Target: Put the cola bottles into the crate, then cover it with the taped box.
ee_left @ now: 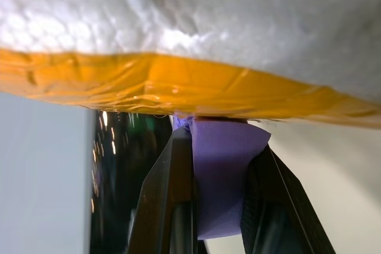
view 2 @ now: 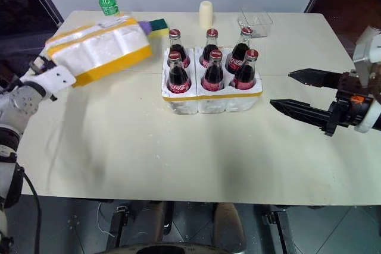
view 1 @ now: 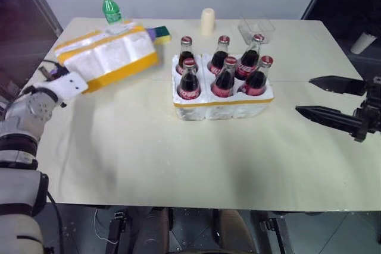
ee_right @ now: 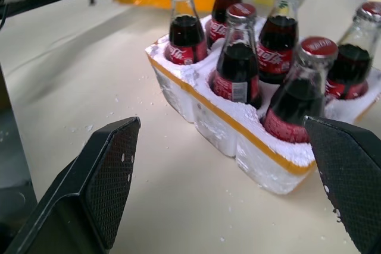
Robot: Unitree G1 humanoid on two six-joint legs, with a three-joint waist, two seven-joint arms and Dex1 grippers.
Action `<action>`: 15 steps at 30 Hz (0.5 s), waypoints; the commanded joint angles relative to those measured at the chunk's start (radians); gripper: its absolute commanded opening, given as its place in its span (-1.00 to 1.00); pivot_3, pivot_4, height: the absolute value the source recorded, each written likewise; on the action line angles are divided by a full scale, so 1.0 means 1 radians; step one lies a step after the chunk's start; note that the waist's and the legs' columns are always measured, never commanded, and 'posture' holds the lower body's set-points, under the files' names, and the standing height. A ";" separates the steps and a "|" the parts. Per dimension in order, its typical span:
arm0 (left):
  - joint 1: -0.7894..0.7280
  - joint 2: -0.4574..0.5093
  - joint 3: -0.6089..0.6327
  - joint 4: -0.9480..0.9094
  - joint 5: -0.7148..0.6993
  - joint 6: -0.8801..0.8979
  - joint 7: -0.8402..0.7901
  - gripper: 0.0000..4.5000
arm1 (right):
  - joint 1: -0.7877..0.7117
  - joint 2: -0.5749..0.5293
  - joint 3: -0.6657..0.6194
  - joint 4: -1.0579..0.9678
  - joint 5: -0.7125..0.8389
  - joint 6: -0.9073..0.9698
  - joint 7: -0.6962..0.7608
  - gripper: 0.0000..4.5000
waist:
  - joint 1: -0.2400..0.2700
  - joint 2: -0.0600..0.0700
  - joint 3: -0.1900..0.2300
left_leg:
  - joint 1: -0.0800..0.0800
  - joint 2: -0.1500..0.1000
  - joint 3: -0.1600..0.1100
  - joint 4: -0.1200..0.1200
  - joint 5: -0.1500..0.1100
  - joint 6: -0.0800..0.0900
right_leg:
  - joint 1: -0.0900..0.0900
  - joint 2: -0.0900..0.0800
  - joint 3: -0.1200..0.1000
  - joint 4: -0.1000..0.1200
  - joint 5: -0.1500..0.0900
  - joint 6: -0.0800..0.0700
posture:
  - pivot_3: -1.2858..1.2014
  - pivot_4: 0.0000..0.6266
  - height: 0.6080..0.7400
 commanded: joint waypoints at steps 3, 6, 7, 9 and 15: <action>-0.065 0.020 0.067 -0.380 -0.091 0.074 -0.169 -0.82 | -0.021 -0.015 0.032 0.028 -0.022 -0.058 -0.003 1.00 | -0.005 -0.001 0.000 | 0.000 0.000 0.000 0.000 0.000 0.000 | 0.000 0.000 0.000 0.000 0.000 0.000 | 0.03 -0.52 0.98; -0.095 -0.018 0.058 -0.567 -0.120 0.169 -0.274 -0.82 | -0.028 -0.006 0.061 0.029 -0.027 -0.074 -0.016 1.00 | -0.008 -0.001 0.000 | 0.000 0.000 0.000 -0.001 0.000 0.000 | 0.000 0.000 0.000 0.000 0.000 0.000 | 0.03 -0.52 0.98; -0.103 -0.036 0.052 -0.628 -0.128 0.203 -0.305 -0.82 | -0.030 -0.002 0.067 0.029 -0.027 -0.078 -0.021 1.00 | -0.008 -0.001 0.000 | 0.000 0.000 0.000 -0.001 0.000 0.000 | 0.000 0.000 0.000 0.000 0.000 0.000 | 0.03 -0.52 0.98; -0.112 -0.062 0.044 -0.717 -0.128 0.259 -0.355 -0.82 | -0.033 0.004 0.075 0.031 -0.024 -0.081 -0.033 1.00 | -0.010 -0.001 0.000 | 0.000 0.000 0.000 0.000 0.000 0.000 | 0.000 0.000 0.000 0.000 0.000 0.000 | 0.03 -0.52 0.98; -0.137 -0.084 0.016 -0.851 -0.091 0.321 -0.449 -0.82 | -0.035 0.027 0.083 0.055 -0.033 -0.099 -0.067 1.00 | -0.014 -0.001 0.000 | 0.001 0.000 0.000 0.000 0.000 0.000 | 0.000 0.001 0.000 0.001 0.000 0.000 | 0.03 -0.52 0.98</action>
